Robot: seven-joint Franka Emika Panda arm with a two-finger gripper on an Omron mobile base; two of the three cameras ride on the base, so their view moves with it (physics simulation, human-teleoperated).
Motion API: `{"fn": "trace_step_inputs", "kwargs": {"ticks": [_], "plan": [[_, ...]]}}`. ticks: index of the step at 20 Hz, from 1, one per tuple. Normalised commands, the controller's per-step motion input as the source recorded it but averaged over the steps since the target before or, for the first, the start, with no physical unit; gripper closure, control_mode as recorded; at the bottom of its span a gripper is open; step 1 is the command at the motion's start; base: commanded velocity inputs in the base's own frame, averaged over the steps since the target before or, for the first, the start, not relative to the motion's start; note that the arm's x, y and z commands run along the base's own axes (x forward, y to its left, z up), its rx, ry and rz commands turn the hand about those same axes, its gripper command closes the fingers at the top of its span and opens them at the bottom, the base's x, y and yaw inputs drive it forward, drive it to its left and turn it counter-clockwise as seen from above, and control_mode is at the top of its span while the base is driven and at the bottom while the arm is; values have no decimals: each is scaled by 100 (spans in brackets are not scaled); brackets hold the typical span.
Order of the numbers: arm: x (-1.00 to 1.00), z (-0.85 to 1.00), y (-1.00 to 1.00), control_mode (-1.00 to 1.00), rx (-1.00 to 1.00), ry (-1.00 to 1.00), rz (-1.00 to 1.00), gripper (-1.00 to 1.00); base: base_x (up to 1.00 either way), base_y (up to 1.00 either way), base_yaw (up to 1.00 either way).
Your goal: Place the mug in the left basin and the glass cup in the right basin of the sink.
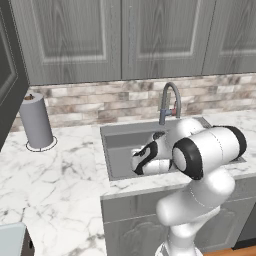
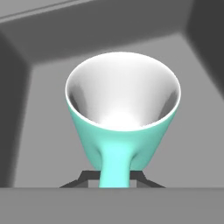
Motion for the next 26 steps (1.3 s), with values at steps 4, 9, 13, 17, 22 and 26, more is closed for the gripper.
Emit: {"fn": "trace_step_inputs", "kwargs": {"ticks": [4, 9, 13, 17, 22, 26], "plan": [[9, -11, 0, -100, -3, 0, 0, 100, 0, 0, 0], [12, -5, 0, -100, 0, 0, 0, 100, 0, 0, 0], [18, -2, 0, -100, 0, 0, 0, 100, 0, 0, 0], [19, -8, 0, -100, 0, 0, 0, 100, 0, 0, 0], [15, -26, 0, -100, 0, 0, 0, 100, 0, 0, 0], [13, -39, 0, -100, 0, 0, 0, 100, 0, 0, 0]]}}
